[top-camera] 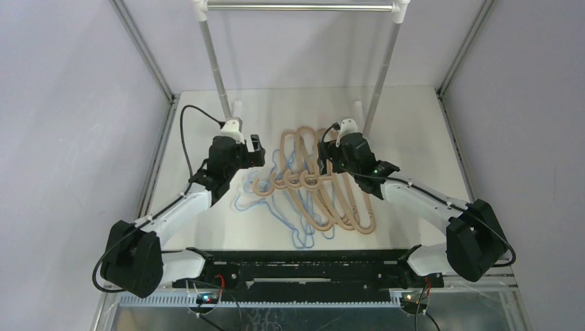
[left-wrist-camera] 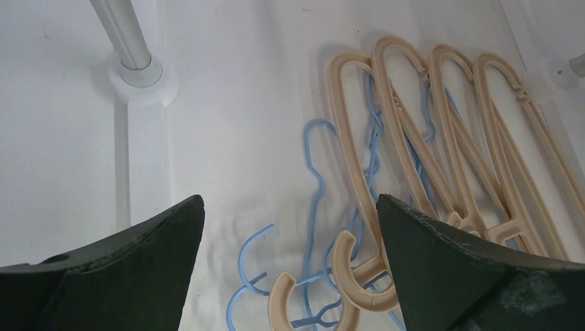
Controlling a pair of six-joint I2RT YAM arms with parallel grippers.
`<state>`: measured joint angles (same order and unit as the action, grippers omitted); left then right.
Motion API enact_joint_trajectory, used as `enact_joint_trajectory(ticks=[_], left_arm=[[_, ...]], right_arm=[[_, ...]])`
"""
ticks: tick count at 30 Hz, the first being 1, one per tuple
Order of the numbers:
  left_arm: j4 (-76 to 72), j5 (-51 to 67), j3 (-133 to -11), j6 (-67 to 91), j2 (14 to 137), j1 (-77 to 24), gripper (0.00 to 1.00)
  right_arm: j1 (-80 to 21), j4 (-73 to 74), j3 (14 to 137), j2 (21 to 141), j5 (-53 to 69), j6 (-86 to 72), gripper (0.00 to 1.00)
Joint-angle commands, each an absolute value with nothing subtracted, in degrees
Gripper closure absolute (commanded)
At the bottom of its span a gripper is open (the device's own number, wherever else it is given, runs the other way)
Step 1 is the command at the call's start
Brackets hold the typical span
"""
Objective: Organize the hangers
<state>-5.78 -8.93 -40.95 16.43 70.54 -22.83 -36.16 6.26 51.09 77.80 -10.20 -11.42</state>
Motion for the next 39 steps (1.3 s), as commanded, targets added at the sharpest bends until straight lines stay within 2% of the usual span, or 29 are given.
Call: enact_joint_trajectory(ticks=[1,16,22,27,30,39], left_arm=[[-7.0,-9.4,-41.2,15.3,68.3,-23.0,0.00],[-6.7,-10.0,-41.0,15.3,68.1,-23.0,0.01],[-6.9,-10.1,-40.4,15.4,67.5,-23.0,0.01],[-6.9,-10.2,-40.4,15.4,67.8,-23.0,0.01],[-7.0,-10.2,-40.4,15.5,68.1,-23.0,0.00],[-7.1,-10.4,-40.5,15.3,69.0,-23.0,0.01]], right_arm=[[-37.3,4.4,50.7,75.6,-12.0,-12.6,0.00],[-38.1,1.8,46.4,73.8,-11.8,-11.9,0.00],[-40.8,5.3,44.2,74.8,-13.4,-13.6,0.10],[-43.2,4.3,38.6,74.4,-15.7,-17.4,0.14],[-43.1,3.7,36.6,74.7,-16.2,-18.9,0.26],[-41.7,2.8,36.5,78.5,-17.2,-18.8,0.30]])
